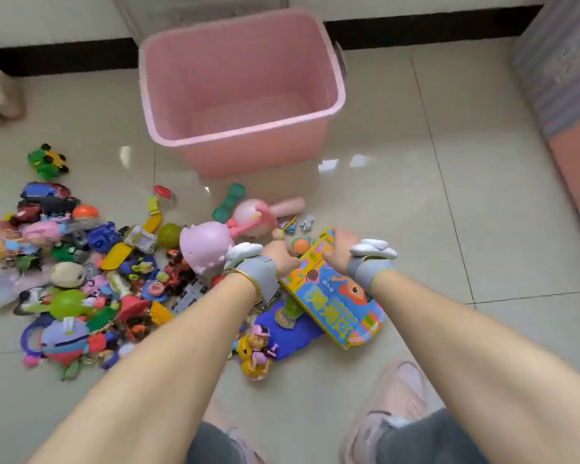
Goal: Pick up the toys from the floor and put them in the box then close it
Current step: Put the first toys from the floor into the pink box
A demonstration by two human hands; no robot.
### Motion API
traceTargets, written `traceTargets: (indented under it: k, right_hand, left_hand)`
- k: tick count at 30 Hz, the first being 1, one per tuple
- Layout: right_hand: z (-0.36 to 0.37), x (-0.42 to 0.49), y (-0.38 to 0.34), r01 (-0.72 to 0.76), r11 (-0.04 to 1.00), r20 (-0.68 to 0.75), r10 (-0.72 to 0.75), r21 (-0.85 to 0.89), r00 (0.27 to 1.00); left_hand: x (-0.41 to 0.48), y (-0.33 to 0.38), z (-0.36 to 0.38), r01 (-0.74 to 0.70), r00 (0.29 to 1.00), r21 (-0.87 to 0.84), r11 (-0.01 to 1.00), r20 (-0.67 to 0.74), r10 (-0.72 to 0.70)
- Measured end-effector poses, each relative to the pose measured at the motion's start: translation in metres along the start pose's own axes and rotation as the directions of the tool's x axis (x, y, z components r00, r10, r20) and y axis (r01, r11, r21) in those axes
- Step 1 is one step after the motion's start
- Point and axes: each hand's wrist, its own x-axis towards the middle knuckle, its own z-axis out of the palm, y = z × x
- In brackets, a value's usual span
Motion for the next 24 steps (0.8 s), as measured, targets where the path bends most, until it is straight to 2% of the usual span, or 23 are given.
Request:
traceTargets:
  k: [3, 6, 9, 15, 16, 19, 24]
  right_hand:
    - [0.027, 0.061, 0.021, -0.015, 1.0, 0.003, 0.015, 0.005, 1.0]
    - [0.043, 0.11, 0.039, -0.075, 0.991, 0.206, 0.052, 0.108, 0.977]
    - [0.048, 0.132, 0.052, -0.008, 0.981, 0.355, -0.063, 0.195, 0.933]
    - [0.032, 0.122, 0.04, 0.115, 0.977, 0.224, -0.155, 0.182, 0.962]
    - [0.023, 0.116, 0.034, 0.098, 0.979, 0.217, -0.137, 0.181, 0.966]
    - [-0.006, 0.109, 0.011, 0.052, 0.97, 0.142, -0.088, 0.239, 0.986]
    - [-0.046, 0.104, -0.046, 0.176, 0.861, 0.108, -0.256, 0.477, 0.96]
  left_hand:
    - [0.06, -0.003, 0.02, -0.066, 0.998, 0.135, 0.989, 0.004, 0.066]
    - [0.105, -0.001, 0.037, -0.091, 0.996, 0.272, 0.958, 0.032, 0.086]
    - [0.131, 0.0, 0.046, -0.163, 0.986, 0.349, 0.923, 0.017, 0.168]
    - [0.131, 0.009, 0.02, -0.177, 0.98, 0.246, 0.953, 0.129, 0.149]
    - [0.127, 0.01, 0.011, -0.183, 0.979, 0.21, 0.961, 0.127, 0.158]
    - [0.108, 0.014, -0.019, -0.208, 0.978, 0.097, 0.973, 0.013, 0.208]
    - [0.059, 0.01, -0.093, -0.184, 0.943, 0.246, 0.952, -0.229, 0.242]
